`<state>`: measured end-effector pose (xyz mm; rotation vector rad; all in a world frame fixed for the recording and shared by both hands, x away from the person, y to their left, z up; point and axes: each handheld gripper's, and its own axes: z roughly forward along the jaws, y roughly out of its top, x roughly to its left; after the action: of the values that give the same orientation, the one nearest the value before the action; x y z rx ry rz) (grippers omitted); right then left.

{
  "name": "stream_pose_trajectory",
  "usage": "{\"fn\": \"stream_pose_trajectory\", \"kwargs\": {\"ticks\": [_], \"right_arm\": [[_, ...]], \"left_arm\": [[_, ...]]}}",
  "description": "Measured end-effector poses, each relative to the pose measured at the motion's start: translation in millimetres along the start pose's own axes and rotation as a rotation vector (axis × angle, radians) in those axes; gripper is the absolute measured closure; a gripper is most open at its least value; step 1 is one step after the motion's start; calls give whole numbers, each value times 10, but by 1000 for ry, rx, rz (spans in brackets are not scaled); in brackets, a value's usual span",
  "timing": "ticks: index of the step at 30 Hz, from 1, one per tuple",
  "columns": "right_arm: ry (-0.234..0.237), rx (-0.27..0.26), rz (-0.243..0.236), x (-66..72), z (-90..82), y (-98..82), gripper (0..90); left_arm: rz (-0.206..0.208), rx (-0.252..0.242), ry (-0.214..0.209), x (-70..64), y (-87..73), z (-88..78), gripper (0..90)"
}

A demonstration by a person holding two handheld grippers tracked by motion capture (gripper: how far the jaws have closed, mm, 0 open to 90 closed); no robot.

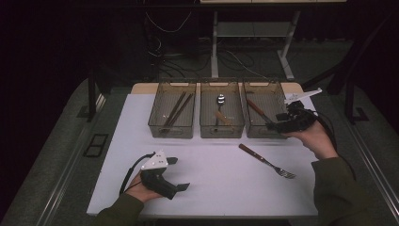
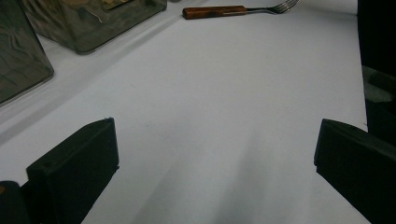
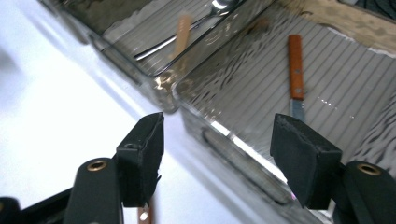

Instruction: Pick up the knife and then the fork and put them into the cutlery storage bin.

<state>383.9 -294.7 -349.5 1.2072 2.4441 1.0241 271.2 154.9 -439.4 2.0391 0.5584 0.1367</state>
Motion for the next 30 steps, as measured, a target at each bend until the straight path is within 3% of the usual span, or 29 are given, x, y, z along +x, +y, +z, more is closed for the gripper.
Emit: {"fn": "stream_pose_trajectory", "kwargs": {"ticks": [10,19,30], "right_arm": [[8,73,-39,167,72,-186,333],[-7,222,-128,298,271,-263,353],[41,379,-191,464,501,-306,485]], "left_arm": [[0,2,2,8,-2,-4,0],[4,4,2,9,-2,-9,0],[4,6,-1,9,-3,-6,0]]}}
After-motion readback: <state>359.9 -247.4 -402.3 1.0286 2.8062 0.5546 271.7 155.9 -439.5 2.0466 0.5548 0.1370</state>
